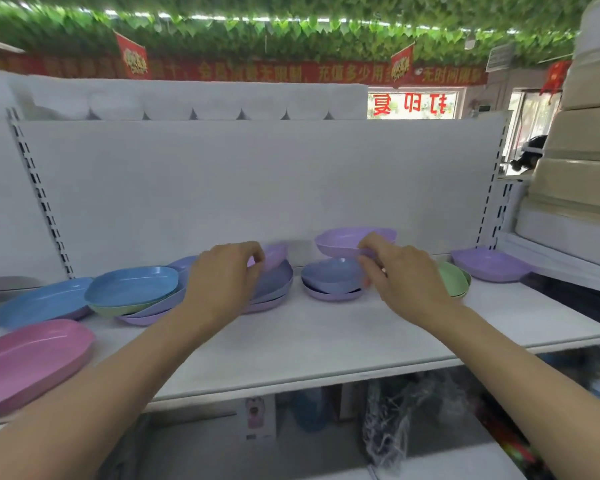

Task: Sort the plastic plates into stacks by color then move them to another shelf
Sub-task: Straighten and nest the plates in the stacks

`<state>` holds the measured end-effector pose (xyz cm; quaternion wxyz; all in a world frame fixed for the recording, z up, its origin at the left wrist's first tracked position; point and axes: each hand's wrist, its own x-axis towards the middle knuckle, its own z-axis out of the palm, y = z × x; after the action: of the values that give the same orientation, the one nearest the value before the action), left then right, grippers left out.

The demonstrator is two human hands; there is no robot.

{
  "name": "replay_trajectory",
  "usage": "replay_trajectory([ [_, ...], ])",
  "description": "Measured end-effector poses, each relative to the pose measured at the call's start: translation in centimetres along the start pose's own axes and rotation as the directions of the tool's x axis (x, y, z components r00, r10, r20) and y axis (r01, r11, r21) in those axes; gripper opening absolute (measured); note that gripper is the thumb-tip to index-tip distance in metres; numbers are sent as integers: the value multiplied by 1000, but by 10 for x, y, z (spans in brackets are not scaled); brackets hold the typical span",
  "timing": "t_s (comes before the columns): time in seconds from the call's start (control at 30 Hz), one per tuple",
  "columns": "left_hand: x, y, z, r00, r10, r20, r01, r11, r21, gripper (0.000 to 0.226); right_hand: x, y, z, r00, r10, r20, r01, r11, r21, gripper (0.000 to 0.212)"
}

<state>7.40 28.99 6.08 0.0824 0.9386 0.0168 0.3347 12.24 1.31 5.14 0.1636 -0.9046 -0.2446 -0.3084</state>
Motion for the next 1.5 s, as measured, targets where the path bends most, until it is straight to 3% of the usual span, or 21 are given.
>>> replay_trajectory([
  [0.07,-13,-2,-3,1000,-10,-19,10,1000,-5,11,-3,-2,0,997,47,62,-60,972,227,6],
  [0.13,-25,-8,-7,1000,-30,9,29,999,26,7,-7,-8,-2,985,101,140,-155,876,457,10],
  [0.23,-40,-12,-12,981,-109,162,127,987,-103,14,-12,-20,-5,957,187,223,-289,704,649,12],
  [0.27,-45,-8,-17,960,-169,224,219,950,-221,7,-13,-24,-6,946,210,247,-323,647,691,15],
  [0.33,-53,2,-25,893,-326,311,437,796,-418,20,-14,-29,-8,931,233,282,-365,554,748,19],
  [0.4,-58,8,-32,820,-428,379,571,646,-506,33,-16,-32,-8,923,239,301,-382,492,782,16],
  [0.47,-60,9,-38,762,-496,417,646,530,-550,34,-19,-33,-8,912,234,336,-408,443,798,11],
  [0.53,-63,6,-44,720,-533,444,684,442,-580,19,-21,-33,-9,900,220,376,-435,405,804,13],
  [0.63,-69,2,-53,709,-522,475,690,371,-622,7,-26,-36,-10,892,183,414,-452,391,802,24],
  [0.8,-97,-5,-75,734,-481,480,675,436,-595,32,-34,-50,-9,878,83,471,-465,379,800,32],
  [0.93,-134,-24,-97,742,-514,430,669,534,-517,39,-41,-79,-4,875,-23,484,-423,451,786,36],
  [1.03,-164,-46,-117,733,-584,350,674,554,-489,39,-42,-117,4,874,-107,473,-383,446,809,26],
  [1.1,-184,-64,-132,717,-632,296,679,533,-505,38,-43,-149,11,860,-154,486,-398,393,829,19],
  [1.17,-206,-84,-152,708,-661,250,680,541,-495,37,-45,-184,18,844,-201,498,-407,365,837,27],
  [1.27,-246,-120,-188,697,-686,207,693,570,-441,37,-51,-241,26,822,-306,480,-360,374,855,30],
  [1.5,-356,-212,-295,602,-789,123,764,524,-377,37,-84,-419,44,751,-486,447,-305,346,887,19],
])
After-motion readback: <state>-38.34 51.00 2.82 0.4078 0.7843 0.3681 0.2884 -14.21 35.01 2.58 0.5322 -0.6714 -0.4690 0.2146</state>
